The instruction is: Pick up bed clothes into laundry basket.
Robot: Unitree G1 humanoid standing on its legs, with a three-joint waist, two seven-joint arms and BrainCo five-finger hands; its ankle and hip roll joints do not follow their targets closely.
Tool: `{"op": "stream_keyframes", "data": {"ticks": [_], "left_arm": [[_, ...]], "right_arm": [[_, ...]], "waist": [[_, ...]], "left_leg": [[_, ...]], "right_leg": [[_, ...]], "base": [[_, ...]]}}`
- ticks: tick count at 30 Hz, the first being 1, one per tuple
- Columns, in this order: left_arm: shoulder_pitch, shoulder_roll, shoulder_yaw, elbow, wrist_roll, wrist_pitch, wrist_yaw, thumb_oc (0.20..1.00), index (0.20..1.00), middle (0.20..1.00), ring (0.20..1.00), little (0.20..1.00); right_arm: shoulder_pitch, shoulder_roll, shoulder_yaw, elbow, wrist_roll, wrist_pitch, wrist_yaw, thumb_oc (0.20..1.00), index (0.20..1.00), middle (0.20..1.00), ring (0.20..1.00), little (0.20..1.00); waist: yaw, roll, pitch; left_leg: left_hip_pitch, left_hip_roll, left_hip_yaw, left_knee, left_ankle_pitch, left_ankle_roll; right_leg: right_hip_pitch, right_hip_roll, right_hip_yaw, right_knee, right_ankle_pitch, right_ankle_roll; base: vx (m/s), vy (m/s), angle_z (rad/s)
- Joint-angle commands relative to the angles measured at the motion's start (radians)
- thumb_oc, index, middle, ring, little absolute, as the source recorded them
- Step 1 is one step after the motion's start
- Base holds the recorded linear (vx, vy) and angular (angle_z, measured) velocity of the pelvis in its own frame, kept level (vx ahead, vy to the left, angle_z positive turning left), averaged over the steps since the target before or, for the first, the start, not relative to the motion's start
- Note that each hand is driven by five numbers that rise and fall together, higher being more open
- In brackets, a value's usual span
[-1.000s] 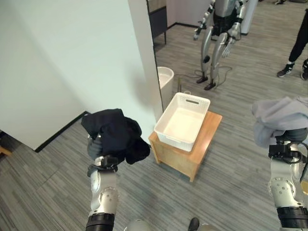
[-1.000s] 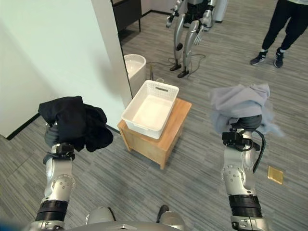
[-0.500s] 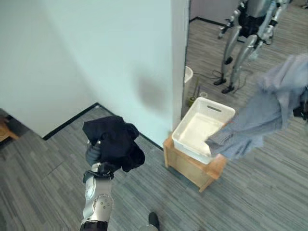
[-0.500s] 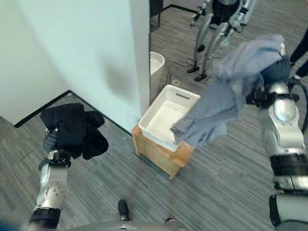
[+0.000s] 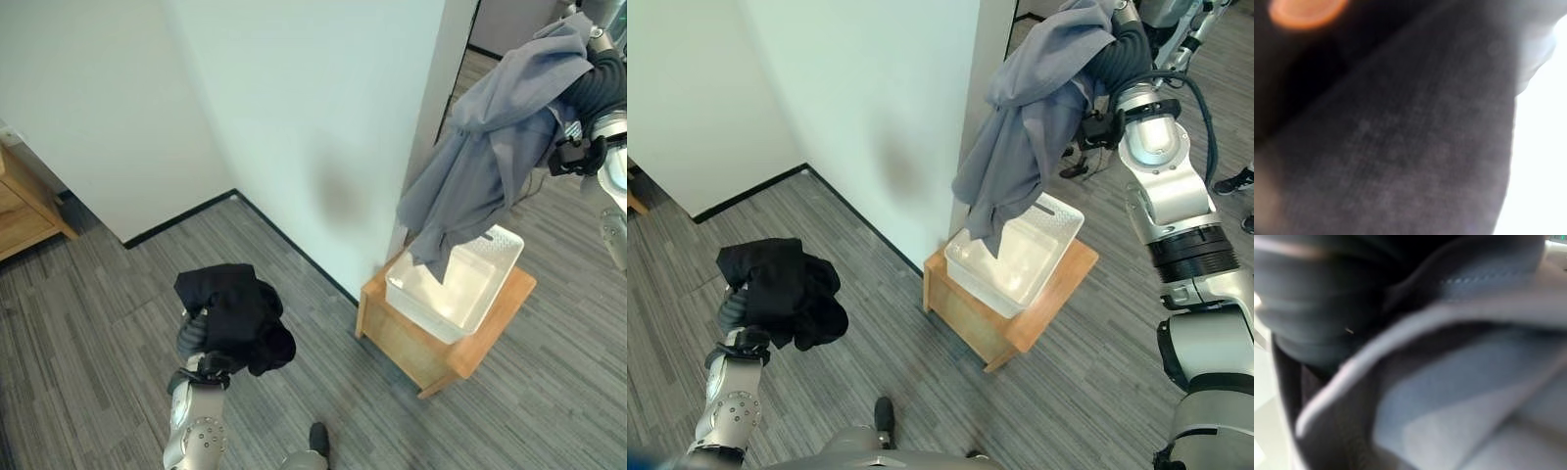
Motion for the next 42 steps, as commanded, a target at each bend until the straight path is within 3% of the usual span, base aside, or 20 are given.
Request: {"op": "stream_keyframes", "data": {"ticks": [1, 19, 27, 28, 30, 32, 33, 34, 35, 36, 37, 38, 40, 42], "left_arm": [[-0.042, 0.068, -0.006, -0.062, -0.03, -0.032, -0.021, 0.2, 0.2, 0.2, 0.2, 0.2], [-0.039, 0.057, -0.006, 0.013, -0.068, -0.027, -0.022, 0.2, 0.2, 0.2, 0.2, 0.2], [-0.054, 0.061, 0.01, 0.002, -0.068, -0.045, -0.007, 0.2, 0.2, 0.2, 0.2, 0.2], [-0.062, 0.064, 0.008, 0.005, -0.067, -0.049, -0.009, 0.2, 0.2, 0.2, 0.2, 0.2], [-0.073, 0.075, -0.003, -0.005, -0.065, -0.047, -0.018, 0.2, 0.2, 0.2, 0.2, 0.2], [-0.087, 0.089, -0.021, -0.016, -0.064, -0.041, -0.04, 0.2, 0.2, 0.2, 0.2, 0.2], [-0.095, 0.101, -0.035, -0.017, -0.062, -0.033, -0.054, 0.2, 0.2, 0.2, 0.2, 0.2], [-0.096, 0.097, -0.033, -0.016, -0.062, -0.033, -0.054, 0.2, 0.2, 0.2, 0.2, 0.2], [-0.101, 0.112, -0.033, -0.019, -0.064, -0.022, -0.073, 0.2, 0.2, 0.2, 0.2, 0.2], [-0.115, 0.119, -0.027, -0.001, -0.053, -0.02, -0.105, 0.2, 0.2, 0.2, 0.2, 0.2], [-0.124, 0.121, -0.027, 0.004, -0.068, -0.036, -0.111, 0.2, 0.2, 0.2, 0.2, 0.2], [-0.13, 0.117, -0.031, 0.009, -0.072, -0.05, -0.106, 0.2, 0.2, 0.2, 0.2, 0.2], [-0.133, 0.109, -0.036, 0.007, -0.069, -0.056, -0.101, 0.2, 0.2, 0.2, 0.2, 0.2], [-0.134, 0.102, -0.037, 0.001, -0.058, -0.066, -0.094, 0.2, 0.2, 0.2, 0.2, 0.2]], "right_arm": [[-0.167, 0.012, 0.024, 0.054, -0.03, -0.047, -0.05, 0.2, 0.2, 0.2, 0.2, 0.2], [-0.288, -0.013, 0.07, 0.299, -0.118, -0.007, -0.09, 0.2, 0.2, 0.2, 0.2, 0.2], [-0.263, 0.027, 0.084, 0.368, -0.207, 0.019, -0.087, 0.2, 0.2, 0.2, 0.2, 0.2], [-0.253, 0.044, 0.114, 0.43, -0.244, 0.038, -0.048, 0.2, 0.2, 0.2, 0.2, 0.2], [-0.258, 0.065, 0.19, 0.597, -0.288, 0.07, 0.036, 1.0, 1.0, 1.0, 1.0, 1.0], [-0.302, 0.08, 0.255, 0.821, -0.344, 0.1, 0.092, 1.0, 1.0, 1.0, 1.0, 1.0], [-0.333, 0.07, 0.356, 0.902, -0.554, 0.122, 0.081, 1.0, 1.0, 1.0, 1.0, 1.0], [-0.342, 0.072, 0.362, 0.909, -0.557, 0.119, 0.081, 1.0, 1.0, 1.0, 1.0, 1.0], [-0.38, 0.052, 0.552, 0.928, -0.88, 0.116, 0.083, 1.0, 1.0, 1.0, 1.0, 1.0], [-0.352, 0.024, 0.675, 0.902, -1.177, 0.1, 0.15, 1.0, 1.0, 1.0, 1.0, 1.0], [-0.331, 0.007, 0.61, 0.901, -1.1, 0.092, 0.162, 1.0, 1.0, 1.0, 1.0, 1.0], [-0.364, -0.022, 0.649, 0.888, -1.187, 0.081, 0.148, 1.0, 1.0, 1.0, 1.0, 1.0], [-0.385, -0.041, 0.683, 0.86, -1.208, 0.07, 0.145, 1.0, 1.0, 1.0, 1.0, 1.0], [-0.376, -0.096, 0.665, 0.767, -1.112, 0.046, 0.14, 1.0, 1.0, 1.0, 1.0, 1.0]], "waist": [[0.012, -0.069, -0.029], [0.017, -0.058, -0.007], [0.027, -0.05, 0.02], [0.031, -0.048, 0.029], [0.043, -0.045, 0.044], [0.059, -0.039, 0.055], [0.072, -0.04, 0.056], [0.069, -0.036, 0.058], [0.081, -0.036, 0.06], [0.082, -0.028, 0.06], [0.082, -0.024, 0.056], [0.083, -0.028, 0.051], [0.079, -0.027, 0.056], [0.071, -0.029, 0.057]], "left_leg": [[0.047, 0.071, 0.015, 0.01, 0.005, -0.098], [0.02, 0.067, 0.007, 0.002, 0.009, -0.1], [0.001, 0.067, 0.003, 0.002, 0.014, -0.099], [-0.005, 0.066, 0.001, 0.002, 0.017, -0.099], [-0.016, 0.066, -0.004, 0.002, 0.022, -0.101], [-0.029, 0.067, -0.012, 0.002, 0.03, -0.104], [-0.028, 0.068, -0.028, 0.004, 0.016, -0.117], [-0.028, 0.068, -0.029, 0.004, 0.016, -0.117], [-0.032, 0.067, -0.035, 0.005, 0.016, -0.12], [-0.042, 0.065, -0.048, 0.004, 0.015, -0.123], [-0.047, 0.064, -0.054, 0.004, 0.017, -0.123], [-0.049, 0.062, -0.059, 0.004, 0.017, -0.123], [-0.057, 0.059, -0.048, 0.002, 0.035, -0.111], [-0.056, 0.058, -0.047, 0.002, 0.032, -0.109]], "right_leg": [[-0.028, -0.085, 0.034, -0.072, 0.157, 0.038], [-0.064, -0.09, 0.037, -0.072, 0.17, 0.046], [-0.086, -0.091, 0.04, -0.072, 0.177, 0.045], [-0.092, -0.091, 0.039, -0.072, 0.179, 0.045], [-0.1, -0.091, 0.036, -0.072, 0.182, 0.044], [-0.105, -0.091, 0.028, -0.072, 0.183, 0.045], [-0.097, -0.09, 0.028, -0.072, 0.171, 0.055], [-0.097, -0.09, 0.027, -0.072, 0.171, 0.055], [-0.098, -0.09, 0.024, -0.072, 0.17, 0.057], [-0.1, -0.091, 0.021, -0.072, 0.166, 0.061], [-0.101, -0.092, 0.018, -0.072, 0.166, 0.062], [-0.1, -0.093, 0.013, -0.072, 0.164, 0.064], [-0.108, -0.097, 0.002, -0.072, 0.18, 0.057], [-0.107, -0.099, 0.0, -0.072, 0.181, 0.059]], "base": [[0.0, 0.0, 0.0], [0.0, 0.0, 0.0], [0.0, 0.0, 0.0], [-0.03, -0.007, -0.02], [-0.06, -0.014, -0.02], [-0.02, -0.031, 0.04], [0.04, -0.029, 0.1], [0.06, -0.023, 0.19], [0.01, -0.008, 0.22], [0.01, -0.006, 0.28], [0.02, 0.001, 0.2], [0.01, 0.004, 0.15], [-0.07, 0.025, 0.05], [-0.02, 0.024, 0.06]]}}
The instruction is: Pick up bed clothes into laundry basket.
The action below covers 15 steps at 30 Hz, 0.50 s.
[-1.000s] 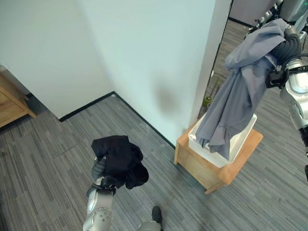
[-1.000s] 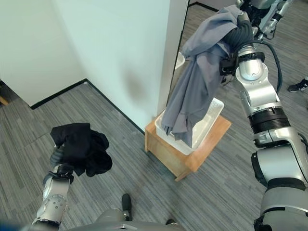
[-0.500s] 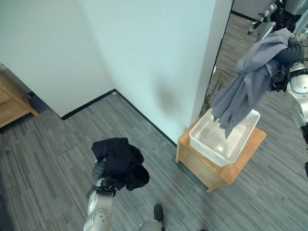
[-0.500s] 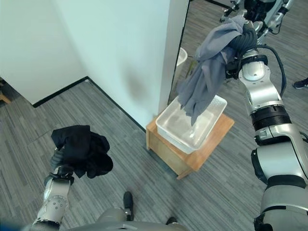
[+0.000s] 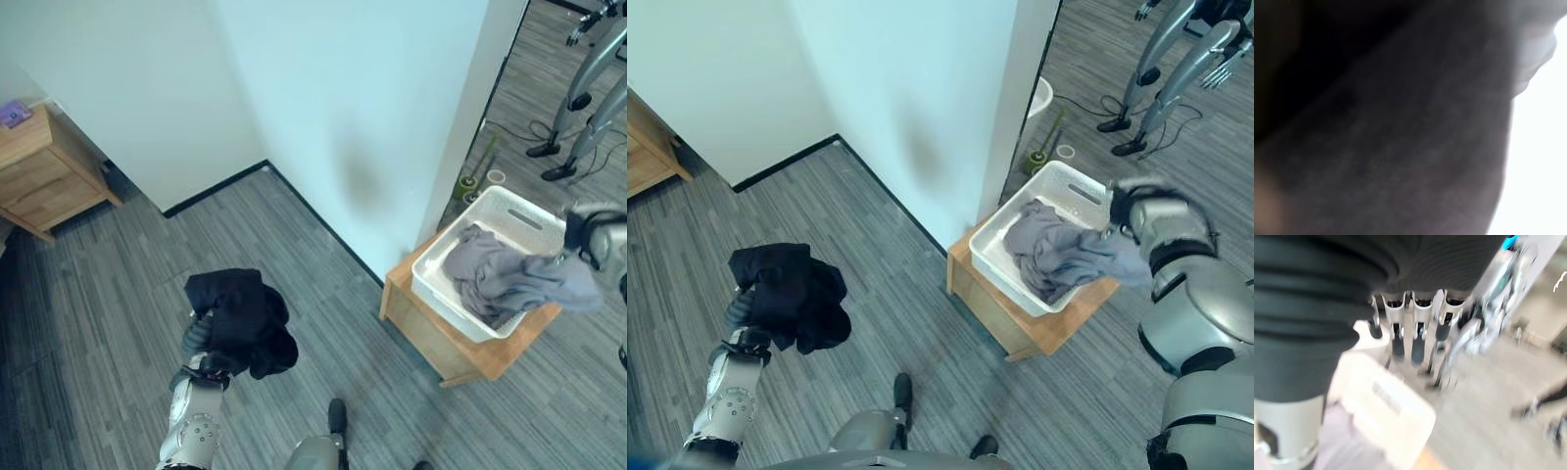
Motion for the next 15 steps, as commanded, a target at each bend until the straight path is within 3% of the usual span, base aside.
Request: {"op": "stream_keyframes", "data": {"ticks": [1, 4, 9, 12, 13, 14, 15], "left_arm": [[-0.073, 0.036, -0.008, -0.113, 0.014, -0.086, -0.048, 0.2, 0.2, 0.2, 0.2, 0.2], [-0.074, 0.035, -0.012, -0.115, 0.01, -0.089, -0.051, 0.2, 0.2, 0.2, 0.2, 0.2], [-0.065, 0.029, 0.005, -0.148, 0.022, -0.094, -0.05, 0.2, 0.2, 0.2, 0.2, 0.2], [-0.074, 0.071, 0.01, -0.169, 0.058, -0.087, -0.059, 0.2, 0.2, 0.2, 0.2, 0.2], [-0.092, 0.161, -0.02, -0.233, 0.099, -0.057, -0.103, 0.2, 0.2, 0.2, 0.2, 0.2], [-0.092, 0.166, -0.023, -0.233, 0.099, -0.057, -0.103, 0.2, 0.2, 0.2, 0.2, 0.2], [-0.134, 0.241, -0.045, -0.279, 0.104, -0.035, -0.133, 0.2, 0.2, 0.2, 0.2, 0.2]], "right_arm": [[-0.14, -0.146, 0.009, -0.171, 0.179, -0.037, -0.015, 1.0, 1.0, 1.0, 1.0, 1.0], [-0.144, -0.188, -0.012, -0.232, 0.296, -0.038, -0.015, 1.0, 1.0, 1.0, 1.0, 1.0], [-0.083, -0.324, -0.096, -0.537, 0.426, -0.07, -0.033, 1.0, 1.0, 1.0, 1.0, 1.0], [0.062, -0.404, -0.249, -0.7, 0.487, -0.092, -0.037, 1.0, 1.0, 1.0, 1.0, 1.0], [0.177, -0.424, -0.361, -0.784, 0.518, -0.107, -0.043, 1.0, 1.0, 1.0, 1.0, 1.0], [0.196, -0.425, -0.38, -0.79, 0.517, -0.106, -0.042, 1.0, 1.0, 1.0, 1.0, 1.0], [0.389, -0.397, -0.557, -0.894, 0.553, -0.122, -0.034, 1.0, 1.0, 1.0, 1.0, 1.0]], "waist": [[-0.009, -0.074, 0.039], [-0.015, -0.08, 0.035], [-0.05, -0.083, 0.023], [-0.079, -0.08, 0.009], [-0.108, -0.063, -0.005], [-0.105, -0.067, -0.005], [-0.138, -0.05, -0.023]], "left_leg": [[0.058, 0.068, -0.006, -0.002, 0.003, -0.125], [0.055, 0.064, 0.005, -0.003, 0.018, -0.112], [0.074, 0.063, 0.02, -0.003, 0.005, -0.109], [0.096, 0.065, 0.035, -0.003, -0.002, -0.11], [0.113, 0.066, 0.046, -0.003, -0.008, -0.109], [0.113, 0.066, 0.046, -0.003, -0.008, -0.109], [0.132, 0.066, 0.055, -0.003, -0.015, -0.107]], "right_leg": [[-0.026, -0.102, 0.055, -0.055, 0.165, 0.063], [-0.029, -0.108, 0.044, -0.055, 0.178, 0.055], [-0.022, -0.114, 0.052, -0.055, 0.181, 0.058], [-0.013, -0.118, 0.06, -0.055, 0.18, 0.061], [-0.004, -0.119, 0.068, -0.055, 0.178, 0.061], [-0.004, -0.119, 0.068, -0.055, 0.178, 0.061], [0.008, -0.12, 0.076, -0.055, 0.174, 0.062]], "base": [[0.06, 0.005, 0.06], [-0.01, 0.026, 0.1], [-0.01, 0.018, 0.0], [0.02, 0.029, -0.15], [0.01, 0.019, -0.07], [0.03, 0.019, -0.19], [0.02, 0.007, -0.28]]}}
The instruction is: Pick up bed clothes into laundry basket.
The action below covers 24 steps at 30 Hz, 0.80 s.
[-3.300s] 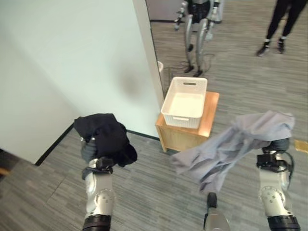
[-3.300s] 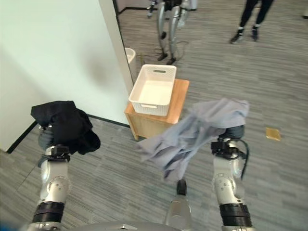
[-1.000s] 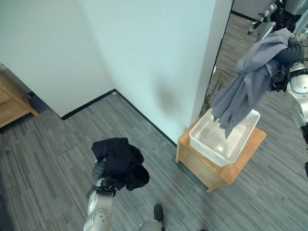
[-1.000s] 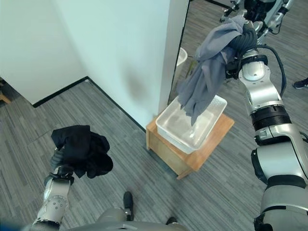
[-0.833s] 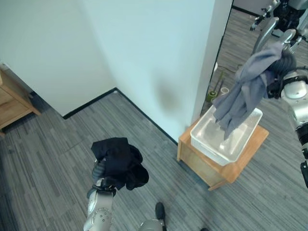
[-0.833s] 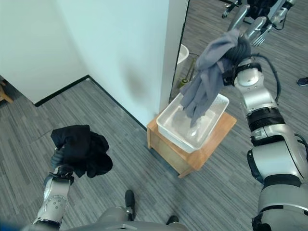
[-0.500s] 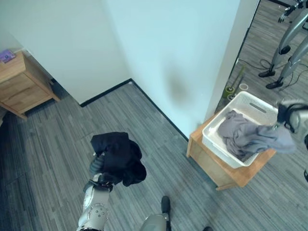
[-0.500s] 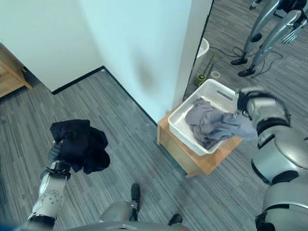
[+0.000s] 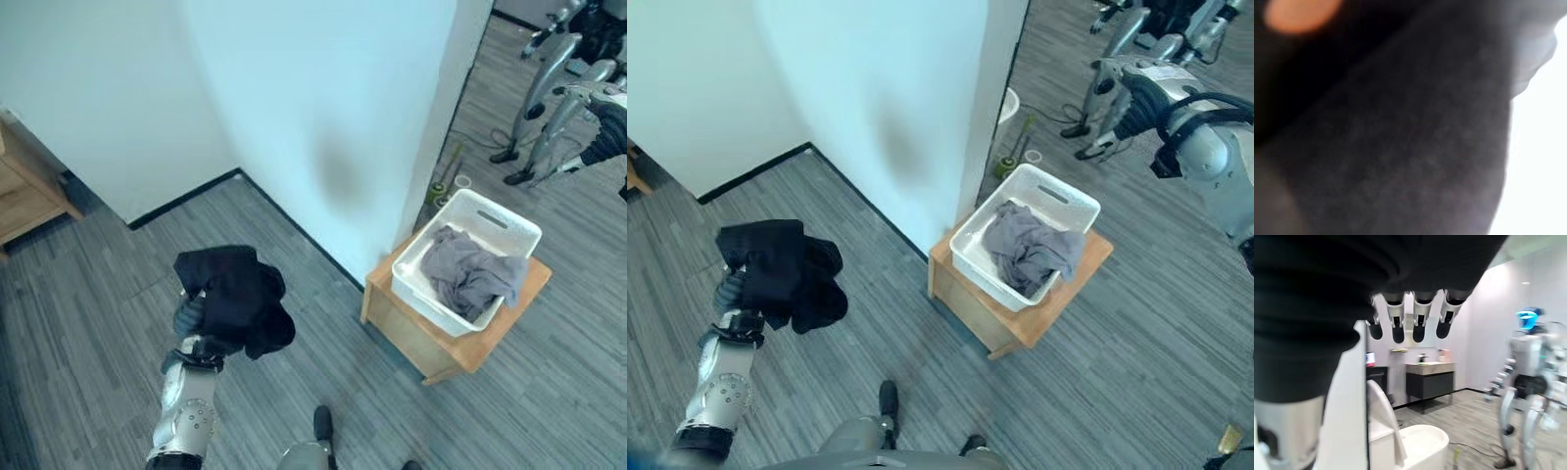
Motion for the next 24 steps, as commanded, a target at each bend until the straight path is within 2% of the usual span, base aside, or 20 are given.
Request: {"op": "stream_keyframes", "data": {"ticks": [1, 5, 9, 12, 16, 17, 18, 19, 24], "left_arm": [[-0.115, 0.056, 0.007, -0.124, 0.052, -0.032, -0.102, 0.2, 0.2, 0.2, 0.2, 0.2], [-0.208, 0.127, -0.048, -0.151, 0.055, -0.026, -0.119, 0.2, 0.2, 0.2, 0.2, 0.2], [-0.331, 0.203, -0.136, -0.113, 0.086, -0.01, -0.137, 0.2, 0.2, 0.2, 0.2, 0.2], [-0.417, 0.212, -0.194, -0.057, 0.109, -0.005, -0.13, 0.2, 0.2, 0.2, 0.2, 0.2], [-0.515, 0.188, -0.248, 0.056, 0.128, 0.004, -0.105, 0.2, 0.2, 0.2, 0.2, 0.2], [-0.565, 0.184, -0.263, 0.116, 0.152, 0.005, -0.084, 0.2, 0.2, 0.2, 0.2, 0.2], [-0.568, 0.184, -0.266, 0.118, 0.152, 0.004, -0.084, 0.2, 0.2, 0.2, 0.2, 0.2], [-0.613, 0.18, -0.27, 0.176, 0.172, -0.001, -0.064, 0.2, 0.2, 0.2, 0.2, 0.2], [-0.711, 0.175, -0.289, 0.29, 0.209, -0.01, -0.033, 0.2, 0.2, 0.2, 0.2, 0.2]], "right_arm": [[0.058, -0.01, -0.053, -0.069, 0.075, -0.022, -0.02, 1.0, 1.0, 1.0, 1.0, 1.0], [0.35, 0.087, -0.308, -0.21, 0.159, -0.048, -0.01, 1.0, 1.0, 1.0, 1.0, 1.0], [0.531, 0.176, -0.482, -0.345, 0.192, -0.065, -0.009, 1.0, 1.0, 1.0, 1.0, 1.0], [0.646, 0.253, -0.583, -0.437, 0.205, -0.075, -0.007, 1.0, 1.0, 1.0, 1.0, 1.0], [0.745, 0.368, -0.655, -0.548, 0.261, -0.093, -0.002, 1.0, 1.0, 1.0, 1.0, 1.0], [0.774, 0.413, -0.665, -0.577, 0.284, -0.097, -0.003, 1.0, 1.0, 1.0, 1.0, 1.0], [0.777, 0.414, -0.668, -0.579, 0.284, -0.096, -0.003, 1.0, 1.0, 1.0, 1.0, 1.0], [0.806, 0.461, -0.665, -0.612, 0.307, -0.098, 0.003, 1.0, 1.0, 1.0, 1.0, 1.0], [0.857, 0.53, -0.636, -0.676, 0.39, -0.104, 0.039, 1.0, 1.0, 1.0, 1.0, 1.0]], "waist": [[-0.02, -0.031, -0.046], [-0.054, -0.015, -0.065], [-0.096, -0.003, -0.078], [-0.127, 0.005, -0.086], [-0.171, 0.012, -0.088], [-0.193, 0.016, -0.087], [-0.191, 0.015, -0.087], [-0.212, 0.017, -0.083], [-0.261, 0.018, -0.06]], "left_leg": [[0.075, 0.066, 0.031, 0.002, -0.015, -0.109], [0.095, 0.062, 0.04, 0.002, -0.023, -0.106], [0.112, 0.06, 0.054, 0.002, -0.03, -0.105], [0.12, 0.059, 0.068, 0.002, -0.034, -0.103], [0.127, 0.058, 0.086, 0.002, -0.038, -0.102], [0.129, 0.058, 0.096, 0.002, -0.039, -0.102], [0.129, 0.058, 0.096, 0.002, -0.039, -0.102], [0.13, 0.058, 0.106, 0.002, -0.041, -0.103], [0.121, 0.061, 0.138, 0.002, -0.037, -0.106]], "right_leg": [[-0.024, -0.106, 0.035, -0.075, 0.176, 0.056], [-0.014, -0.109, 0.042, -0.075, 0.175, 0.059], [-0.011, -0.113, 0.058, -0.075, 0.177, 0.062], [-0.013, -0.113, 0.069, -0.075, 0.179, 0.064], [-0.022, -0.111, 0.088, -0.075, 0.184, 0.066], [-0.03, -0.109, 0.1, -0.075, 0.186, 0.066], [-0.031, -0.109, 0.1, -0.075, 0.186, 0.066], [-0.041, -0.107, 0.114, -0.075, 0.19, 0.067], [-0.086, -0.099, 0.156, -0.075, 0.202, 0.07]], "base": [[0.03, 0.008, -0.22], [0.01, -0.007, -0.1], [0.01, -0.007, -0.13], [0.02, 0.001, -0.17], [0.02, 0.005, -0.24], [0.01, 0.011, -0.17], [0.01, 0.026, -0.23], [0.0, 0.026, -0.31], [-0.02, 0.026, -0.22]]}}
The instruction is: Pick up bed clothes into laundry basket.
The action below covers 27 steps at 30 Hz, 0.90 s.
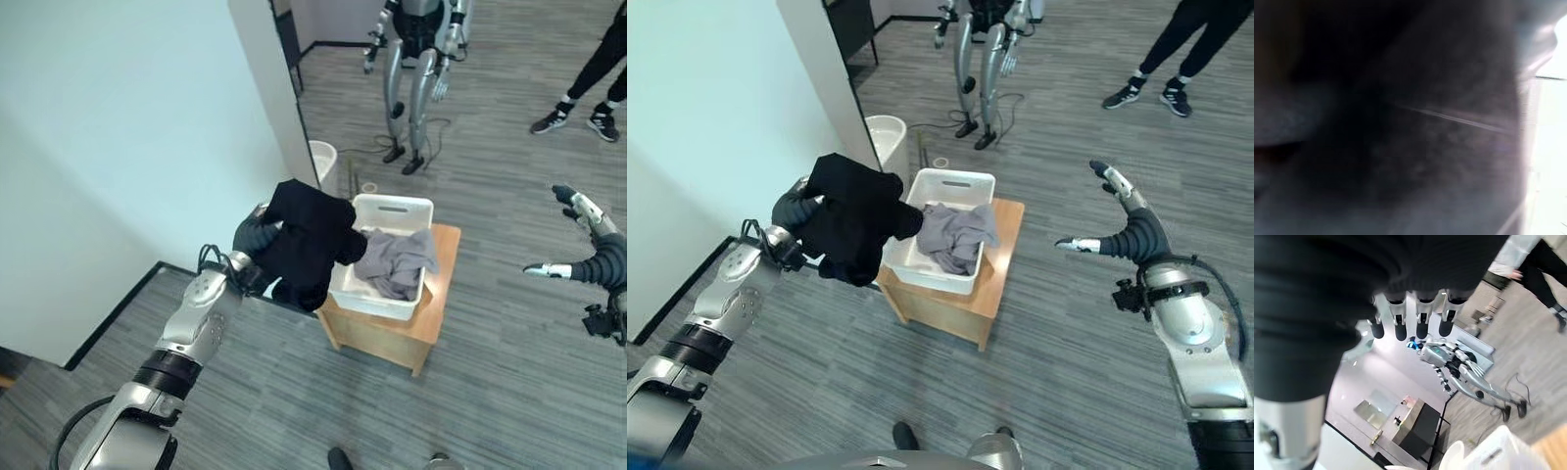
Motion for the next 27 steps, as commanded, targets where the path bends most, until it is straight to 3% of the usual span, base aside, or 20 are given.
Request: {"op": "stream_keyframes", "data": {"ticks": [1, 9, 16, 26, 27], "left_arm": [[-0.209, 0.052, 0.037, 0.034, 0.063, -0.077, 0.037, 0.2, 0.2, 0.2, 0.2, 0.2], [-0.448, 0.024, -0.033, 0.239, 0.137, -0.096, 0.112, 0.2, 0.2, 0.2, 0.2, 0.2], [-0.555, 0.006, -0.038, 0.359, 0.162, -0.102, 0.159, 0.2, 0.2, 0.2, 0.2, 0.2], [-0.678, 0.062, -0.067, 0.486, 0.215, -0.104, 0.172, 0.2, 0.2, 0.2, 0.2, 0.2], [-0.699, 0.076, -0.089, 0.51, 0.252, -0.103, 0.18, 0.438, 0.438, 0.438, 0.438, 0.438]], "right_arm": [[-0.057, 0.03, 0.006, -0.069, 0.106, -0.062, 0.013, 1.0, 1.0, 1.0, 1.0, 1.0], [-0.078, 0.058, 0.048, -0.115, 0.173, -0.074, 0.003, 1.0, 1.0, 1.0, 1.0, 1.0], [-0.114, 0.053, 0.059, -0.096, 0.174, -0.082, -0.033, 1.0, 1.0, 1.0, 1.0, 1.0], [-0.106, 0.033, 0.039, -0.069, 0.196, -0.099, -0.038, 1.0, 1.0, 1.0, 1.0, 1.0], [-0.104, 0.03, 0.041, -0.068, 0.196, -0.102, -0.037, 1.0, 1.0, 1.0, 1.0, 1.0]], "waist": [[0.005, -0.095, 0.008], [-0.044, -0.1, 0.069], [-0.068, -0.099, 0.105], [-0.104, -0.107, 0.158], [-0.106, -0.106, 0.161]], "left_leg": [[0.064, 0.055, 0.039, 0.004, -0.019, -0.096], [0.0, 0.066, 0.039, 0.004, -0.011, -0.117], [-0.032, 0.066, 0.056, 0.004, -0.009, -0.121], [-0.079, 0.069, 0.077, 0.004, -0.001, -0.128], [-0.085, 0.068, 0.081, 0.004, 0.0, -0.128]], "right_leg": [[-0.059, -0.085, 0.019, -0.072, 0.179, 0.068], [-0.143, -0.076, 0.063, -0.069, 0.191, 0.085], [-0.192, -0.077, 0.087, -0.069, 0.207, 0.092], [-0.262, -0.074, 0.112, -0.068, 0.229, 0.099], [-0.267, -0.074, 0.115, -0.069, 0.232, 0.1]], "base": [[-0.04, 0.024, -0.2], [-0.03, 0.017, -0.17], [0.01, 0.023, -0.07], [0.0, 0.026, -0.1], [0.0, 0.025, -0.04]]}}
